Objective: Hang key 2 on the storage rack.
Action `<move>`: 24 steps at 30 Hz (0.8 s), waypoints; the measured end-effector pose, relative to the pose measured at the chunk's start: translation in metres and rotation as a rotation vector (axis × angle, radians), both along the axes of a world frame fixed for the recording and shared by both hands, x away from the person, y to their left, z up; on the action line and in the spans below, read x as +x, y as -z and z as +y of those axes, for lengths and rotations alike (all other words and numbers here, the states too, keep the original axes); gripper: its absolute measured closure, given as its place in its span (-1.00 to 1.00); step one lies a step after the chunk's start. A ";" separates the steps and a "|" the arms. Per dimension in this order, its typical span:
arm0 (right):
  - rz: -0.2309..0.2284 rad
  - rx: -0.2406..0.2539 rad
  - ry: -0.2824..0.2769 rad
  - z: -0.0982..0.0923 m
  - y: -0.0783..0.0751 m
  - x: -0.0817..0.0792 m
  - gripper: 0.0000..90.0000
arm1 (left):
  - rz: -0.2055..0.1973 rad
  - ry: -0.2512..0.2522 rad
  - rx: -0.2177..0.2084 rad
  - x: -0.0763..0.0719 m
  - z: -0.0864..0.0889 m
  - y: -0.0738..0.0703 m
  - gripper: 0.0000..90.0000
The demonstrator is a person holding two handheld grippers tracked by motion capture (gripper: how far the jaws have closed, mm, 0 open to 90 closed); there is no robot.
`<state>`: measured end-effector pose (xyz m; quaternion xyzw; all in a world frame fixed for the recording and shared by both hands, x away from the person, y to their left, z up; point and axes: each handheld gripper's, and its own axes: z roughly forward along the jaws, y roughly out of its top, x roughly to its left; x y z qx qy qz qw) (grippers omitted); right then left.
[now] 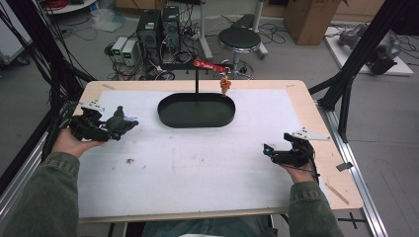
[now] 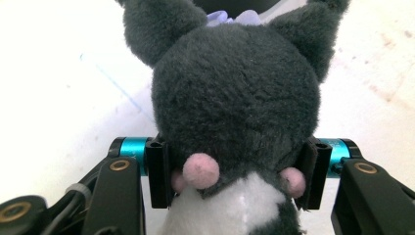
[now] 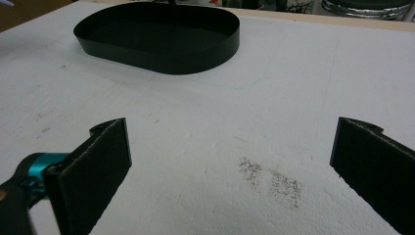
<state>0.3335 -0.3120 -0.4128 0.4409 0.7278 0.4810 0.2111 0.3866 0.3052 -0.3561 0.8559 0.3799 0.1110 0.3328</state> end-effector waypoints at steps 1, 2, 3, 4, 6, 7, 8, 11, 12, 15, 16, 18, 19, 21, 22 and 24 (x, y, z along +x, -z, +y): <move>-0.001 0.001 0.002 0.000 0.000 0.000 -0.98 | -0.002 0.000 -0.006 0.001 -0.002 -0.001 0.03; -0.004 0.000 0.002 0.000 0.000 0.000 -0.98 | -0.002 0.003 -0.010 0.002 -0.003 -0.003 0.03; -0.006 -0.003 0.003 0.000 0.000 0.000 -0.98 | 0.000 0.004 -0.011 0.003 -0.005 -0.003 0.03; -0.006 0.001 0.006 0.000 0.000 0.000 -0.98 | -0.001 0.005 -0.007 0.004 -0.007 -0.004 0.03; -0.005 0.006 0.006 -0.001 -0.001 0.000 -0.98 | 0.004 0.008 -0.002 0.006 -0.010 -0.006 0.03; -0.006 0.009 0.008 -0.001 -0.001 0.000 -0.98 | 0.001 0.007 -0.004 0.007 -0.011 -0.007 0.03; -0.006 0.008 0.007 -0.001 -0.001 0.000 -0.98 | 0.001 0.007 0.000 0.009 -0.012 -0.009 0.03; -0.005 0.007 0.004 -0.001 0.000 0.000 -0.98 | -0.005 -0.002 -0.013 0.012 -0.015 -0.014 0.03; -0.005 0.007 0.001 -0.001 0.001 0.000 -0.98 | -0.006 -0.003 -0.014 0.012 -0.016 -0.016 0.03; -0.004 0.003 -0.003 0.000 0.002 0.000 -0.98 | -0.021 0.003 -0.017 0.013 -0.018 -0.023 0.03; -0.002 0.007 -0.004 0.000 0.002 0.000 -0.98 | -0.029 0.001 -0.022 0.013 -0.020 -0.024 0.03; 0.000 0.008 -0.002 0.000 0.002 0.000 -0.98 | -0.030 0.005 -0.020 0.014 -0.022 -0.028 0.03; -0.004 0.010 -0.002 -0.001 0.002 0.001 -0.98 | -0.028 0.009 -0.019 0.014 -0.024 -0.030 0.03; -0.005 0.023 0.002 -0.001 0.003 0.002 -0.98 | -0.032 0.038 -0.015 0.016 -0.032 -0.035 0.03; 0.005 0.026 -0.002 -0.001 0.003 0.002 -0.98 | -0.037 0.047 -0.013 0.018 -0.035 -0.038 0.03; 0.001 0.024 -0.006 0.000 0.004 0.002 -0.98 | -0.045 0.050 -0.019 0.023 -0.042 -0.045 0.03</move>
